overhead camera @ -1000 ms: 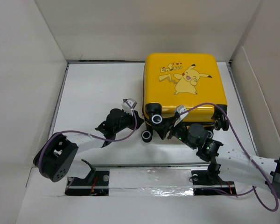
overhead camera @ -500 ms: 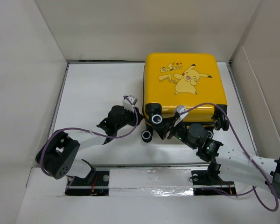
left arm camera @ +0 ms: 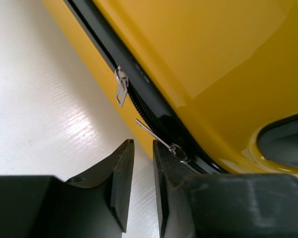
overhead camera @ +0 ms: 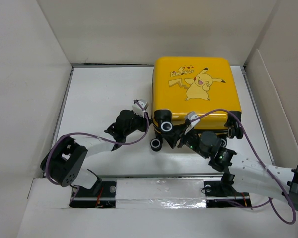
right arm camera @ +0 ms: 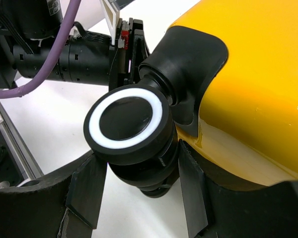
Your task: Pack the luggage
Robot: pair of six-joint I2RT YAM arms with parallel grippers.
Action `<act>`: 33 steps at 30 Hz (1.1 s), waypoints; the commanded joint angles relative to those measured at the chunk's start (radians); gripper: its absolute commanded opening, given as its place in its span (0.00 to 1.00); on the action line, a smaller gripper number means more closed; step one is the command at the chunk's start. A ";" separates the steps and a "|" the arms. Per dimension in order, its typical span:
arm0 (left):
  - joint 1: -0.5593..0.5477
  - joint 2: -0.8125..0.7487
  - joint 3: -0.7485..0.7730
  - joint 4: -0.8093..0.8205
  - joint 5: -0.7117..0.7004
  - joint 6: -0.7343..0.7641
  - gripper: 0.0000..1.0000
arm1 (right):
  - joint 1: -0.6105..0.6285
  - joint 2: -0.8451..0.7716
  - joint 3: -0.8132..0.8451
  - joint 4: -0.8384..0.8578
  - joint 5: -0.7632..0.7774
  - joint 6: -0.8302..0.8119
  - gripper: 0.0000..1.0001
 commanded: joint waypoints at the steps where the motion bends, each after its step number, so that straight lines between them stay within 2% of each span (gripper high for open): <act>1: -0.007 -0.028 0.048 0.109 0.055 0.021 0.16 | 0.030 0.018 0.052 0.094 -0.155 0.038 0.00; 2: -0.007 -0.028 0.048 0.114 0.061 0.021 0.10 | 0.030 0.019 0.053 0.094 -0.157 0.040 0.00; 5: -0.007 -0.037 0.042 0.124 0.060 0.021 0.00 | 0.030 0.009 0.046 0.092 -0.154 0.043 0.00; 11: -0.007 -0.060 0.006 0.091 0.029 -0.012 0.00 | 0.030 -0.072 0.032 0.010 -0.087 0.041 0.00; 17: -0.007 -0.144 -0.112 0.086 0.078 -0.080 0.00 | -0.044 -0.263 0.018 -0.291 0.052 0.076 0.00; 19: -0.007 -0.196 -0.137 0.077 0.086 -0.092 0.09 | -0.095 -0.365 -0.003 -0.380 0.085 0.104 0.00; 20: -0.016 -0.210 -0.155 0.074 0.101 -0.098 0.18 | -0.113 -0.402 -0.011 -0.401 0.093 0.109 0.00; 23: -0.034 -0.250 -0.166 0.059 0.136 -0.105 0.30 | -0.185 -0.526 -0.022 -0.490 0.089 0.116 0.00; 25: -0.074 -0.250 -0.160 0.049 0.156 -0.092 0.33 | -0.217 -0.556 -0.019 -0.527 0.057 0.103 0.00; 30: -0.221 -0.233 -0.093 0.022 0.055 -0.048 0.39 | -0.274 -0.557 0.010 -0.575 0.030 0.086 0.00; 33: -0.234 -0.204 -0.071 0.051 0.054 -0.039 0.41 | -0.274 -0.556 0.009 -0.550 0.004 0.075 0.00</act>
